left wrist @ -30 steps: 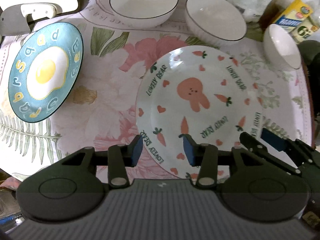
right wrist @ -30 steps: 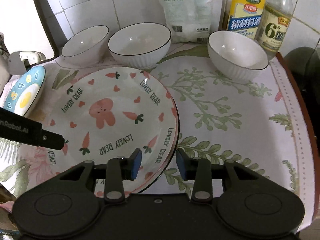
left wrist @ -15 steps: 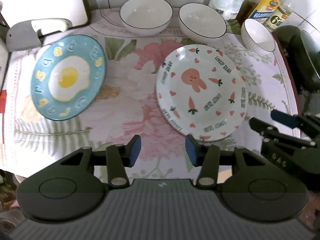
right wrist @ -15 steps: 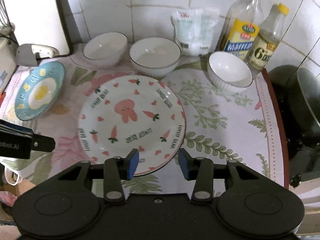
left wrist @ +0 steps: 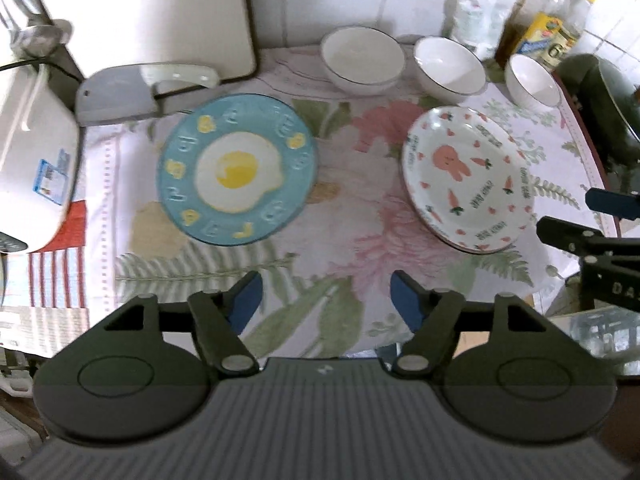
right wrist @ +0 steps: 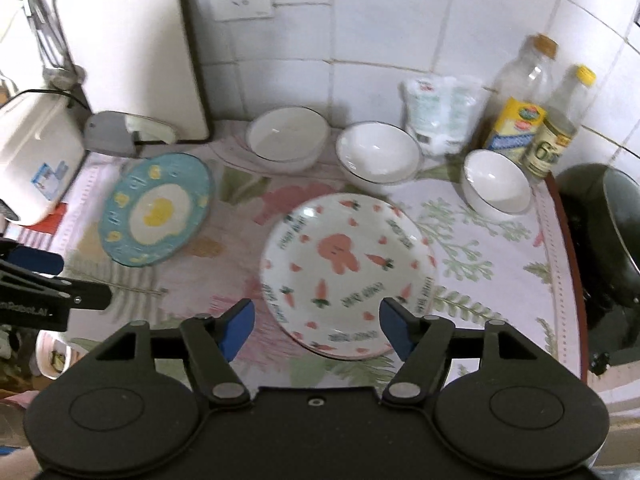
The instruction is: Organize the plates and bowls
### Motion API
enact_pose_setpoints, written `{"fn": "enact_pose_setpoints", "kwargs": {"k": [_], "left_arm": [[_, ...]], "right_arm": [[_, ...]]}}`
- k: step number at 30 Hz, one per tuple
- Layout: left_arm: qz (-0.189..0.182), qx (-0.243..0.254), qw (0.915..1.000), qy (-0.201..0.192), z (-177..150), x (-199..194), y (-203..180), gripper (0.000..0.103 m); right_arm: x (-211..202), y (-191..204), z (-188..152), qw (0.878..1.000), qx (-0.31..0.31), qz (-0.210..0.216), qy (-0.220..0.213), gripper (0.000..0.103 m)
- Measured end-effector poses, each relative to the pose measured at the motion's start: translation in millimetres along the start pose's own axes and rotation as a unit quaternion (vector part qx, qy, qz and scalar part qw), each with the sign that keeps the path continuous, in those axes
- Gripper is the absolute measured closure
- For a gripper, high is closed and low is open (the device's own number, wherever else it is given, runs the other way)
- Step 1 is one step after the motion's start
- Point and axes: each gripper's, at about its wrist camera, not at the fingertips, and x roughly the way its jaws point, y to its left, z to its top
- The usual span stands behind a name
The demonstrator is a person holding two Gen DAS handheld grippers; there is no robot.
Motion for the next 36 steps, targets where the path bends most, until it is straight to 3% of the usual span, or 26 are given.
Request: {"fn": "enact_pose_setpoints", "kwargs": {"k": [10, 20, 30, 36], "left_arm": [[0.007, -0.02, 0.9991, -0.037, 0, -12, 57, 0.025], [0.023, -0.039, 0.9972, -0.059, 11, 9, 105, 0.021], [0.028, -0.034, 0.9948, -0.092, 22, 56, 131, 0.021], [0.019, -0.079, 0.9901, -0.114, 27, 91, 154, 0.021]], "right_arm": [[-5, 49, 20, 0.994, -0.023, 0.096, -0.057, 0.028], [38, 94, 35, 0.981, -0.07, 0.141, -0.116, 0.028], [112, 100, 32, 0.981, -0.034, 0.14, -0.13, 0.028], [154, 101, 23, 0.981, -0.027, 0.15, -0.123, 0.028]]}}
